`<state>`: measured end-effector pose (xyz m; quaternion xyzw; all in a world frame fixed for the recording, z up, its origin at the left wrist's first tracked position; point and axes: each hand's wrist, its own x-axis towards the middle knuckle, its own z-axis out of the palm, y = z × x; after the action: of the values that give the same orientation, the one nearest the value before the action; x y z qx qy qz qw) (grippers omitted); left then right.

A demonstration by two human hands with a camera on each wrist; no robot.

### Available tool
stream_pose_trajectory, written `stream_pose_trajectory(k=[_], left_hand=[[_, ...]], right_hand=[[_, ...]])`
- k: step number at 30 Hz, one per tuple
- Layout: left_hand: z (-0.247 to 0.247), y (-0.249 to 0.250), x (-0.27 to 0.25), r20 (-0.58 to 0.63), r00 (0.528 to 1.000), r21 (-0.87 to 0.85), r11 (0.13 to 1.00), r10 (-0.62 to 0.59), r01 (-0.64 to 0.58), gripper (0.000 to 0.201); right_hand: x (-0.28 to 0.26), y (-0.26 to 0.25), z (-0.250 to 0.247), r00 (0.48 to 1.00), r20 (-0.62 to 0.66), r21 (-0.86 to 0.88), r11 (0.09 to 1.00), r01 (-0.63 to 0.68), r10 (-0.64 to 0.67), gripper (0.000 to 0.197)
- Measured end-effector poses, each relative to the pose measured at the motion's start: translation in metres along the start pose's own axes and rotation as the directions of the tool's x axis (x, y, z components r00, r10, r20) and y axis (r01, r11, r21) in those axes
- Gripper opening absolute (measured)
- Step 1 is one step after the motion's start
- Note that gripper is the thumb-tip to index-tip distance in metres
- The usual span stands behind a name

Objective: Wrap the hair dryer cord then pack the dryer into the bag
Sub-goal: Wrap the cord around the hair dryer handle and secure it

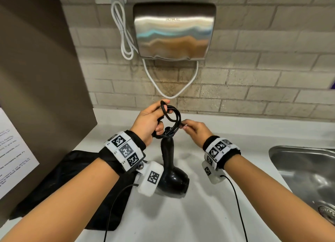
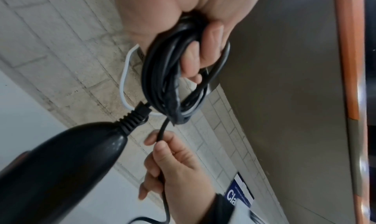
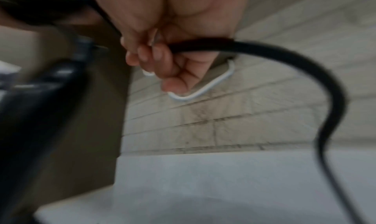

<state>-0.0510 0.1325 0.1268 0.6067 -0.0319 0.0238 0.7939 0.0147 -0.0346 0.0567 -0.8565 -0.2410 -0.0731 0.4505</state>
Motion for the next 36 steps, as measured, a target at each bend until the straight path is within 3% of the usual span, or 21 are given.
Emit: stream_pose_trajectory(k=[2,4,9,13,15,17,25,33,36], left_hand=[[-0.001,0.0,-0.004,0.04,0.999,0.035,0.999,-0.025,0.023,0.021],[-0.003,0.0,-0.007,0.081,0.996,0.05,0.998,-0.046,0.042,0.023],[-0.003,-0.004,-0.006,0.089,0.996,0.007,0.999,-0.031,0.031,0.02],[-0.004,-0.001,-0.003,0.069,0.997,0.065,0.998,0.019,-0.024,0.019],[-0.006,0.001,-0.002,0.057,0.998,0.061,0.998,0.028,-0.031,0.019],[-0.009,0.003,-0.002,0.064,0.998,0.052,0.998,0.022,-0.026,0.019],[-0.002,-0.005,-0.005,0.052,0.998,0.152,0.988,0.017,-0.025,0.009],[-0.001,-0.008,-0.002,0.086,0.996,0.249,0.967,0.026,-0.047,0.014],[-0.001,-0.008,0.0,0.088,0.996,0.257,0.966,-0.022,-0.001,0.027]], right_hand=[[0.01,0.009,-0.01,0.986,-0.123,0.051,0.993,-0.107,0.113,0.016],[0.019,0.014,-0.02,0.972,-0.153,0.029,0.983,-0.179,0.181,0.017],[0.03,0.002,-0.023,0.977,-0.03,-0.095,0.972,-0.213,0.211,0.022],[0.027,-0.013,-0.02,0.986,0.156,-0.031,0.998,-0.056,0.06,0.029],[0.021,-0.022,-0.019,0.963,0.269,0.021,0.999,-0.035,0.028,0.023],[0.016,-0.03,-0.022,0.955,0.296,0.073,0.996,-0.051,0.027,0.02],[0.033,-0.057,-0.05,0.999,-0.004,-0.119,0.992,0.033,-0.034,0.02],[0.027,-0.103,-0.063,0.963,-0.158,-0.452,0.883,0.125,-0.218,0.022],[0.018,-0.122,-0.062,0.945,-0.162,-0.554,0.818,0.152,-0.285,0.024]])
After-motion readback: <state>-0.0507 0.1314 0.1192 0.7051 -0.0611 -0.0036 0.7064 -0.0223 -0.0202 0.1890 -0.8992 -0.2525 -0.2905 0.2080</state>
